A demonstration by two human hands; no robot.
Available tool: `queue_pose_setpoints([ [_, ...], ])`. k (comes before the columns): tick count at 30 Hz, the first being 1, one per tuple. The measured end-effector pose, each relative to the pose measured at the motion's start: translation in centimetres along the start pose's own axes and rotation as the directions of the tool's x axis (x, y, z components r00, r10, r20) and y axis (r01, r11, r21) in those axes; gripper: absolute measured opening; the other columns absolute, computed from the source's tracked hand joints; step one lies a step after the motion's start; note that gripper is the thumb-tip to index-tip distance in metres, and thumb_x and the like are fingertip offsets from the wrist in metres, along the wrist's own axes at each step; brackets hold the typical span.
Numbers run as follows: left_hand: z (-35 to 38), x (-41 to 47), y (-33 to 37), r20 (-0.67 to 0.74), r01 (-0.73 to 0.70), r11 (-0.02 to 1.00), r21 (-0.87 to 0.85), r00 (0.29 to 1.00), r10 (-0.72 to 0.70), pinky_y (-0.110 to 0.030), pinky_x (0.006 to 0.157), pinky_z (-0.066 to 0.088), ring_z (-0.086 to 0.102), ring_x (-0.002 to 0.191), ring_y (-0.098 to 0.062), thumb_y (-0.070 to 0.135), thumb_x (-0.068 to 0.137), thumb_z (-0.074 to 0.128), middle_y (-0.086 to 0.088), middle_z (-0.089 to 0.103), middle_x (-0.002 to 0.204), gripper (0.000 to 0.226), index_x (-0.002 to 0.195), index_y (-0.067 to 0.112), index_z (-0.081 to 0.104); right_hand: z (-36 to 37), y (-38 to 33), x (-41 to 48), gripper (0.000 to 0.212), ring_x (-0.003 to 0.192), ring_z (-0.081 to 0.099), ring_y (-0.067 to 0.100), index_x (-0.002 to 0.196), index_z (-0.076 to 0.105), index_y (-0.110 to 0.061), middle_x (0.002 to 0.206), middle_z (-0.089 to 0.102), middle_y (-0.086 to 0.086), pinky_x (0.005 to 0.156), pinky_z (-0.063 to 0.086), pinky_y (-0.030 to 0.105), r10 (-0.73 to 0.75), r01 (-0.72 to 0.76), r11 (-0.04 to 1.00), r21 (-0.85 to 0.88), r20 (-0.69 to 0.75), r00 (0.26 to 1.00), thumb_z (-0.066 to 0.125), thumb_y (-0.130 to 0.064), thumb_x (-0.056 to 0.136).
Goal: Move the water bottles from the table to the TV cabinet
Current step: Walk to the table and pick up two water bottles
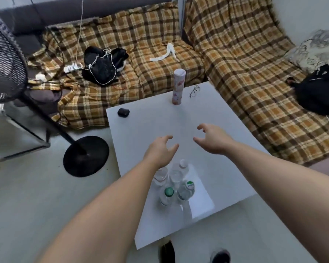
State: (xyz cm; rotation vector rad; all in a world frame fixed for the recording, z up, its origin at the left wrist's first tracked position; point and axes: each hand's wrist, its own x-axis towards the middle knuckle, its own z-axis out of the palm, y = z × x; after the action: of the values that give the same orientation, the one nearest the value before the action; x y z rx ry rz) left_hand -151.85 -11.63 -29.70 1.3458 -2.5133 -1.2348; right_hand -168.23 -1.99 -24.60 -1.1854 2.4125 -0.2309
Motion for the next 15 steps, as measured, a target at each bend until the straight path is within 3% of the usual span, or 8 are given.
queue_pose_setpoints([
  [10,2.0,-0.9,0.2,-0.185,0.263,0.963,-0.067,0.945,-0.271,-0.035,0.100,0.037,0.045,0.125,-0.025,0.047,0.088,0.049,-0.005,0.048,0.140,0.051,0.135,0.025,0.046,2.0,0.1,5.6,0.054,0.124,0.049,0.029,0.133,0.046,-0.014,0.136,0.052,0.012,0.095,0.040,0.033,-0.325,0.329,0.944,0.007,0.159,0.932,0.057,-0.041,0.088],
  [15,4.8,-3.4,0.9,-0.231,0.337,0.933,-0.125,0.905,-0.358,-0.033,0.097,0.038,0.044,0.126,-0.019,0.047,0.087,0.050,0.000,0.047,0.140,0.051,0.134,0.028,0.046,3.5,2.3,5.2,0.052,0.121,0.050,0.030,0.133,0.046,-0.014,0.135,0.053,0.012,0.094,0.042,0.035,-0.396,0.412,0.911,-0.006,0.264,0.880,0.055,-0.038,0.088],
])
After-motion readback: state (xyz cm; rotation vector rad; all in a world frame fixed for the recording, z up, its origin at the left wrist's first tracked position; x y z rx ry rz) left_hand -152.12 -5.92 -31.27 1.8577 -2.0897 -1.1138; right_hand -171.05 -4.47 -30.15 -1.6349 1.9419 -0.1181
